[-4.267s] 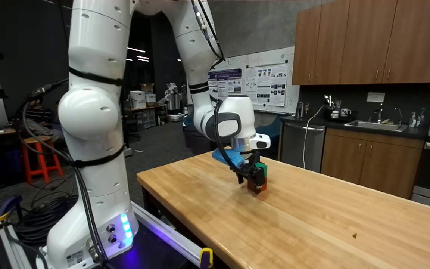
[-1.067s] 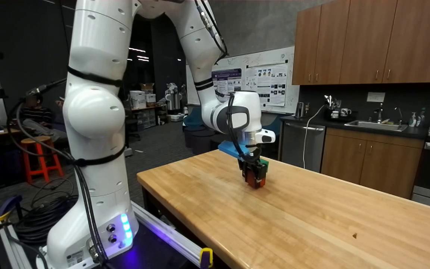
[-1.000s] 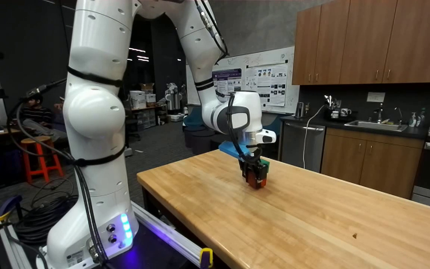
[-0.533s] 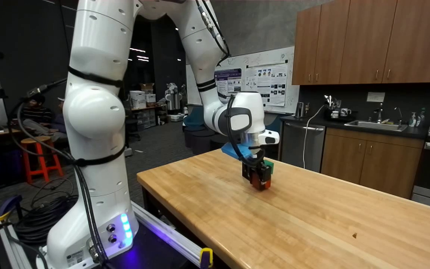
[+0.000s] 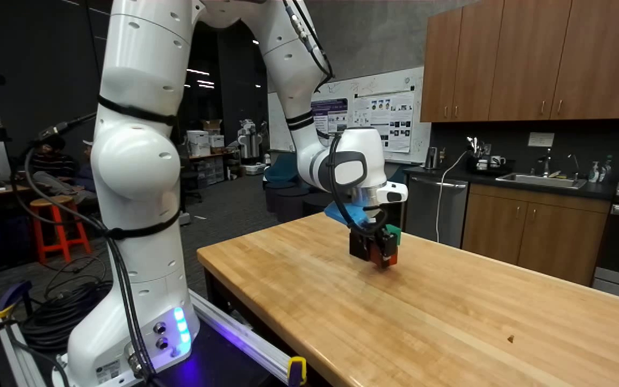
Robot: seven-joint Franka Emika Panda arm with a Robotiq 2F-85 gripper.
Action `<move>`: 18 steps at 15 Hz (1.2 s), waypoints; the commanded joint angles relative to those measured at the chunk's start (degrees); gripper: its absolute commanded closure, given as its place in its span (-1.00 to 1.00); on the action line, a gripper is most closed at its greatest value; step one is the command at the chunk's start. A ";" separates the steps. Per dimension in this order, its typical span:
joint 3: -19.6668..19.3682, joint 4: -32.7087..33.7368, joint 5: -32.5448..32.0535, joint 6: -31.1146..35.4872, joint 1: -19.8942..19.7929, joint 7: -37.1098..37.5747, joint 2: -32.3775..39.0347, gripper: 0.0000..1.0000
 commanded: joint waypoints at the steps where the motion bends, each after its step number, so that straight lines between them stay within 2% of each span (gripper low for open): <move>1: -2.22 0.83 -1.27 0.13 1.45 1.92 -1.23 0.39; 8: -4.63 2.78 -2.90 -0.26 3.30 4.12 -2.05 0.39; 18: -8.87 3.25 -9.40 -0.70 7.33 10.04 -5.91 0.39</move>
